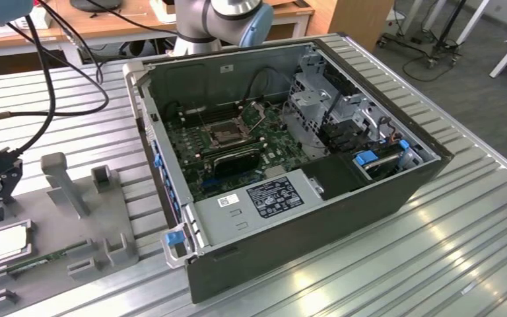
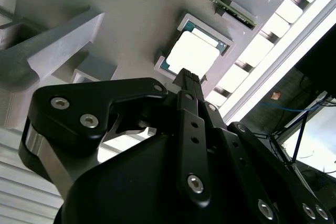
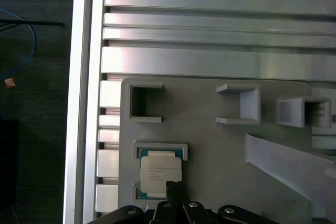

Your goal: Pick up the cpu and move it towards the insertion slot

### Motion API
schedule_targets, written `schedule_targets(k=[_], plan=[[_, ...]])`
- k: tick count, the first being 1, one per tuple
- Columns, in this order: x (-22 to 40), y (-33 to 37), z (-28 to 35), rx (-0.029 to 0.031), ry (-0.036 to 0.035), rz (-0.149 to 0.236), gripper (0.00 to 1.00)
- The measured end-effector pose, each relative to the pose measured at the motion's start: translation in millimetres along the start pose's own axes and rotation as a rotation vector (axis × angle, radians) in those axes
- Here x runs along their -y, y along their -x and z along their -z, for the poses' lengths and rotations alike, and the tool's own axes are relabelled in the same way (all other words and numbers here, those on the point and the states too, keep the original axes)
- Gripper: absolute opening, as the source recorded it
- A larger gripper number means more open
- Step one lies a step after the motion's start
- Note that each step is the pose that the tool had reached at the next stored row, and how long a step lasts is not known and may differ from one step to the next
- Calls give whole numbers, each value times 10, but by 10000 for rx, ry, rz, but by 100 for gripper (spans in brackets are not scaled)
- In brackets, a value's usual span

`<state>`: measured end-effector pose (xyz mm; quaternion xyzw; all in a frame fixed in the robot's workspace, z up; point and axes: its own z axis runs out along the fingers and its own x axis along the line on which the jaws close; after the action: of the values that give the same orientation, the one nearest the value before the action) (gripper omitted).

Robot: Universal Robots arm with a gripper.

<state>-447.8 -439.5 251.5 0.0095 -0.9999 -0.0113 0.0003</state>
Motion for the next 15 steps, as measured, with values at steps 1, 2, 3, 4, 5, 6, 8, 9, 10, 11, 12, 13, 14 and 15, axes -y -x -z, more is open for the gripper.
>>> schedule_targets(k=[1,2,3,4,5,6,8,9,10,11,12,13,14,15], plan=[[0,-3,-1,1,0,0,11],[-1,-9,-1,0,0,0,11],[-1,-16,-1,-1,-1,-1,11],[-1,-24,-2,-1,-1,0,11],[0,-30,-3,-1,0,0,11],[0,-34,-5,-1,-1,1,11],[0,-37,-10,0,0,2,11],[-1,-39,-14,-1,0,1,11],[0,-40,-17,-1,-1,1,11],[0,-41,-21,-1,-1,0,11],[0,-41,-25,-1,-1,1,11],[0,-42,-31,0,0,1,11],[0,-42,-37,1,1,0,11],[0,-42,-41,-1,0,0,11]])
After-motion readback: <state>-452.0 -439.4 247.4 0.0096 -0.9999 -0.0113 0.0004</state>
